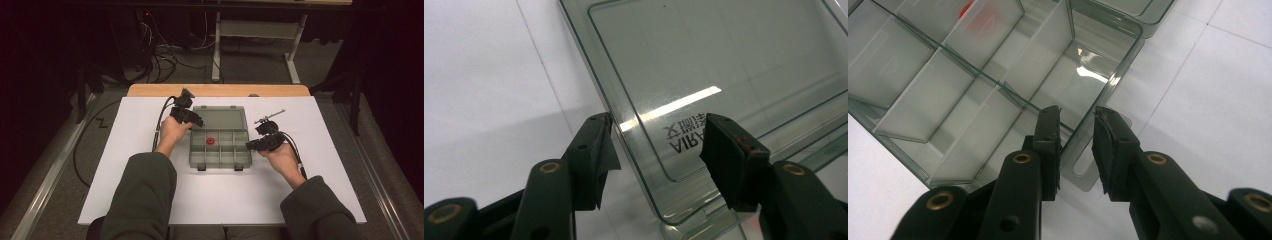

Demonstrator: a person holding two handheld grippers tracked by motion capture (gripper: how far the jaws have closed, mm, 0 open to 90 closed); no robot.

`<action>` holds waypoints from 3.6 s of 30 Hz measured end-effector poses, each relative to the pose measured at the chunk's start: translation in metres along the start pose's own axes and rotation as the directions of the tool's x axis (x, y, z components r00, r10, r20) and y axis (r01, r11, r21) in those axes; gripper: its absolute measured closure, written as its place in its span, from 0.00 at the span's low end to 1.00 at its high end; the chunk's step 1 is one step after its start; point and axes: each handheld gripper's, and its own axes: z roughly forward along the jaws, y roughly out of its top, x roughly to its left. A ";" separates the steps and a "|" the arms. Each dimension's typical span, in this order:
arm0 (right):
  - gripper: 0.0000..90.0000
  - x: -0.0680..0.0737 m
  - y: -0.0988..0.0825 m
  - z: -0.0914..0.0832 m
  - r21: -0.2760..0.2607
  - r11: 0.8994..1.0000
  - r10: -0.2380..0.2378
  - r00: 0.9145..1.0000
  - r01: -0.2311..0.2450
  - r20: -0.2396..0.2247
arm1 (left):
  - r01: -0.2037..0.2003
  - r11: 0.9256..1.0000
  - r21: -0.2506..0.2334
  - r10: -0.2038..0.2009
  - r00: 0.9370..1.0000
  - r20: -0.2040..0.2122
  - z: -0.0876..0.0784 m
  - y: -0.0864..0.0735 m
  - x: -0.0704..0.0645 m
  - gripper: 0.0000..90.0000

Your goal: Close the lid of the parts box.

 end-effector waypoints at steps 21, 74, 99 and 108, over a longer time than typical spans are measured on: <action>0.83 0.000 0.000 0.000 0.000 1.000 0.000 1.000 0.000 0.001 | 0.061 0.998 0.003 -0.061 0.996 0.070 0.006 0.000 0.007 0.42; 0.84 0.003 0.001 0.000 0.004 1.000 0.007 1.000 -0.007 0.016 | -0.013 0.997 -0.082 0.016 0.999 0.031 -0.017 -0.001 -0.003 0.53; 0.84 0.004 0.001 0.000 0.010 1.000 0.001 1.000 -0.002 0.025 | -0.081 0.990 -0.112 0.083 0.996 0.014 -0.037 -0.003 -0.013 0.55; 0.84 0.004 0.001 0.000 0.008 1.000 0.000 1.000 0.000 0.025 | -0.111 0.987 -0.112 0.112 0.994 -0.002 -0.041 -0.005 -0.016 0.56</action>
